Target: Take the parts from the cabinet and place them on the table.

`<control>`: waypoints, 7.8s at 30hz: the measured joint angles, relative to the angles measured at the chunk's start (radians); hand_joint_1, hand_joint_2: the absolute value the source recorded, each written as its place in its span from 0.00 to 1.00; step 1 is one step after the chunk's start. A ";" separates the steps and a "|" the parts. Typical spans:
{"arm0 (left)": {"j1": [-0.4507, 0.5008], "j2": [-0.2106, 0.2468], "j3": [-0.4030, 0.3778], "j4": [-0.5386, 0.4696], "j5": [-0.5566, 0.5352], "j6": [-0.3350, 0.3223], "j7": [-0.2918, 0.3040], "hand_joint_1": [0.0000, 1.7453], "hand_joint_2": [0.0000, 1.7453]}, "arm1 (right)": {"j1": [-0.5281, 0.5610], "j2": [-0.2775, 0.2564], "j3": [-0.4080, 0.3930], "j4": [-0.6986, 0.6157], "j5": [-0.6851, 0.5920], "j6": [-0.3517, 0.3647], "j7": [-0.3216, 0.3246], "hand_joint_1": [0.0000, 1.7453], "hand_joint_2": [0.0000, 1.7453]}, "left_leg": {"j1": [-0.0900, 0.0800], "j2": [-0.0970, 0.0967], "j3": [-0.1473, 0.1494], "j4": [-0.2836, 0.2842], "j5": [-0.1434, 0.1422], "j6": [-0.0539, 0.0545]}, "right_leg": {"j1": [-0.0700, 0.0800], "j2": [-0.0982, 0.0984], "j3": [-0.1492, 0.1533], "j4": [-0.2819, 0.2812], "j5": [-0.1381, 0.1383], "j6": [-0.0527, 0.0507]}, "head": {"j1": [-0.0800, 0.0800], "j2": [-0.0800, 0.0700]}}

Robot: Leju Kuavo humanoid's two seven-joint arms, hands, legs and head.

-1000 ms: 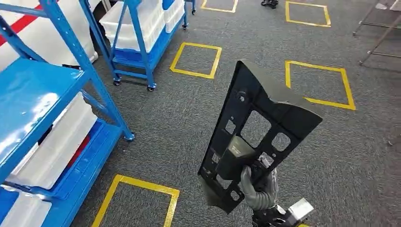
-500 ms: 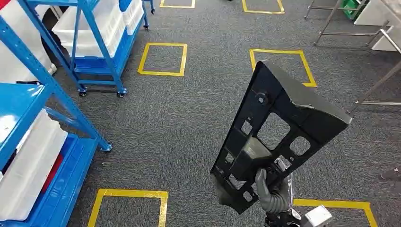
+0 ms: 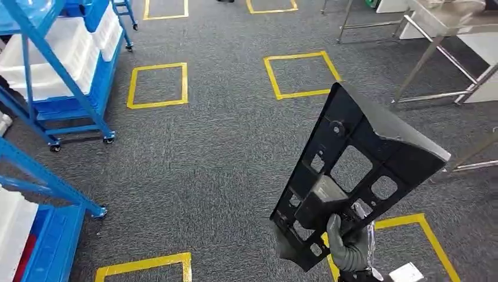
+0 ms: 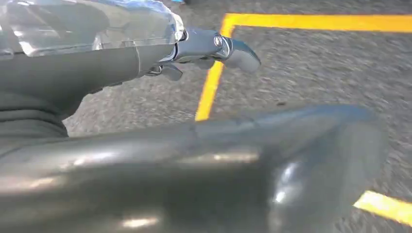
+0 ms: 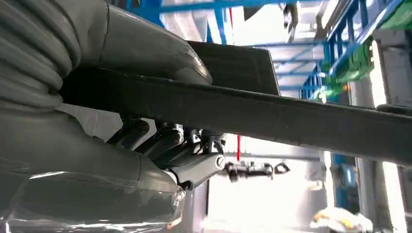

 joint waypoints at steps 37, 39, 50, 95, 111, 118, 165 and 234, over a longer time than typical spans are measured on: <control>-0.002 0.019 0.007 -0.009 0.021 -0.076 -0.064 0.00 0.00 | 0.002 0.024 -0.037 -0.012 0.040 0.025 0.001 1.00 1.00 | -0.006 0.089 0.008 -0.021 0.015 0.044 | -0.004 -0.075 -0.043 0.061 -0.040 0.036 | 0.000 0.000; 0.001 0.018 0.008 -0.009 0.024 -0.077 -0.056 0.00 0.00 | 0.000 0.025 -0.037 -0.011 0.043 0.027 0.002 1.00 1.00 | -0.011 0.124 0.007 -0.021 0.012 0.047 | -0.009 -0.112 -0.133 0.238 -0.120 0.045 | 0.000 0.000; -0.001 0.018 0.015 -0.009 0.029 -0.078 -0.050 0.00 0.00 | 0.000 0.027 -0.038 -0.007 0.047 0.027 0.002 1.00 1.00 | -0.013 0.200 0.027 -0.020 -0.004 0.037 | -0.012 -0.175 -0.013 0.019 0.017 0.041 | 0.000 0.000; -0.005 0.031 0.002 -0.013 0.000 -0.163 -0.031 0.00 0.00 | -0.024 0.082 -0.079 0.021 0.256 -0.104 0.127 1.00 1.00 | -0.020 0.113 -0.021 0.008 0.010 0.021 | 0.004 -0.100 0.014 -0.006 -0.015 0.006 | 0.000 0.000; -0.009 0.032 -0.022 -0.013 -0.018 -0.203 -0.019 0.00 0.00 | -0.188 0.032 -0.154 0.000 0.343 -0.133 0.235 1.00 1.00 | -0.019 0.122 0.027 -0.018 -0.019 0.013 | 0.001 -0.120 -0.028 -0.001 0.016 0.009 | 0.000 0.000; -0.009 0.038 -0.028 -0.013 -0.013 -0.204 -0.008 0.00 0.00 | -0.320 0.000 -0.180 0.046 0.402 -0.085 0.316 1.00 1.00 | -0.015 0.120 -0.162 0.316 -0.127 -0.005 | -0.004 -0.115 0.004 -0.014 -0.002 -0.022 | 0.000 0.000; 0.000 0.064 -0.060 -0.012 -0.033 -0.265 0.013 0.00 0.00 | -0.487 -0.148 -0.193 0.198 0.566 -0.089 0.457 1.00 1.00 | -0.030 0.109 0.003 -0.024 0.019 0.070 | -0.016 -0.123 -0.118 0.244 -0.174 0.046 | 0.001 0.000; -0.008 0.058 -0.100 -0.012 0.008 -0.242 0.009 0.00 0.00 | -1.077 -0.193 0.041 0.586 0.496 -0.032 0.574 1.00 1.00 | -0.028 0.097 0.045 0.018 -0.017 0.026 | 0.002 -0.114 -0.057 -0.016 0.059 0.002 | 0.005 0.000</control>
